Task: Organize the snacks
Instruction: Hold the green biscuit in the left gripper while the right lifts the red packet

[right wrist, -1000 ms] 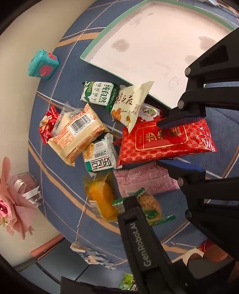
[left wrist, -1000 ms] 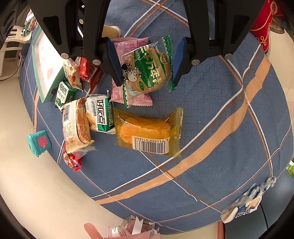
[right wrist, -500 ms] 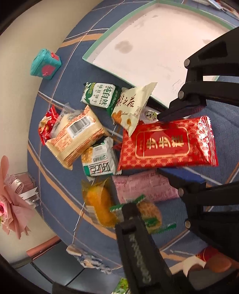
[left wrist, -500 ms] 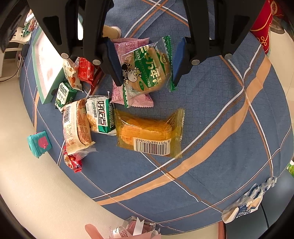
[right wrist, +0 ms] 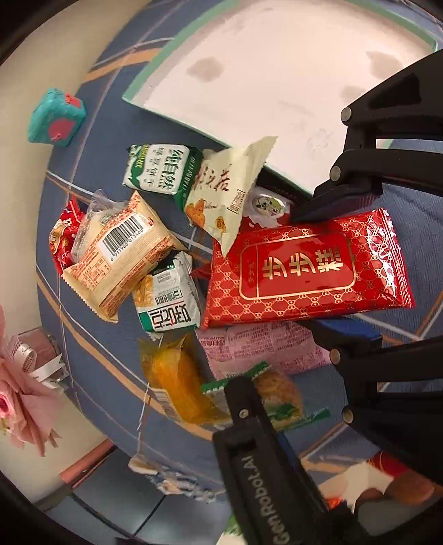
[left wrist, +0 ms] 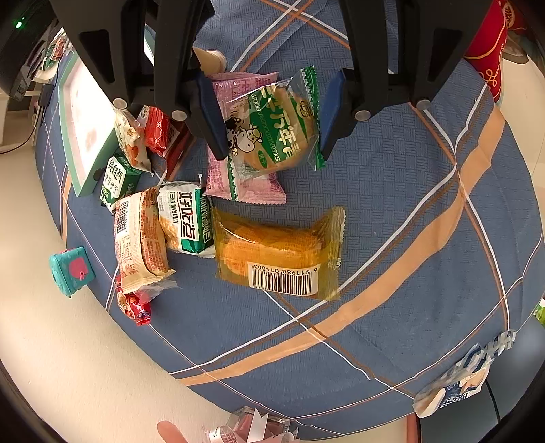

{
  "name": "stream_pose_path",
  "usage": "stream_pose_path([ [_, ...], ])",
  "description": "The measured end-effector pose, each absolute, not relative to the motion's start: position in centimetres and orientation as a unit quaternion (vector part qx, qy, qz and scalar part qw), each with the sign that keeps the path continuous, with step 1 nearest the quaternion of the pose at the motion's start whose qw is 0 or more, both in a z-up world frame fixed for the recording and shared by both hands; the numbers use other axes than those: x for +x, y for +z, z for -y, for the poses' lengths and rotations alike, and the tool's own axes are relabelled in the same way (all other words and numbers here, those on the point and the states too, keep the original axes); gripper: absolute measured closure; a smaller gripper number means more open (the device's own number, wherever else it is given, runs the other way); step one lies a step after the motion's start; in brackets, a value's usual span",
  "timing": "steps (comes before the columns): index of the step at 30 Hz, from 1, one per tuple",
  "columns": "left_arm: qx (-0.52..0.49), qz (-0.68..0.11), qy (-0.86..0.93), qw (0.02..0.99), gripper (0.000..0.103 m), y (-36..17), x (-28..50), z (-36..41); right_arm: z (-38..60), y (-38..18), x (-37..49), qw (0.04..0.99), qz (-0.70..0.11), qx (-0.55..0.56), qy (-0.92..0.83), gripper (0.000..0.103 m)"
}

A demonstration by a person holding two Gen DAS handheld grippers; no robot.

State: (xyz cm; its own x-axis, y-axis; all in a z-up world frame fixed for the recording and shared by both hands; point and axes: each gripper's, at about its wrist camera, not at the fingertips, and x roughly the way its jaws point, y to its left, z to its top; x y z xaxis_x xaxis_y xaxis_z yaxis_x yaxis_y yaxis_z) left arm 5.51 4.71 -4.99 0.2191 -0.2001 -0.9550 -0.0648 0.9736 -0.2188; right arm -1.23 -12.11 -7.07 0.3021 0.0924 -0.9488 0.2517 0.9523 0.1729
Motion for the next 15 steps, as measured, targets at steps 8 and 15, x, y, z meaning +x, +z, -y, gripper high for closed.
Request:
stream_pose_path([
  [8,-0.11,-0.624,-0.043,0.773,0.05,-5.1,5.6,-4.6,13.1,-6.0,-1.9,0.795,-0.57,0.204,-0.017,0.045],
  [15,-0.109,-0.625,-0.042,0.772,0.05,-5.0,5.6,-4.7,12.1,-6.2,-1.3,0.793,-0.583,0.175,-0.022,0.044],
])
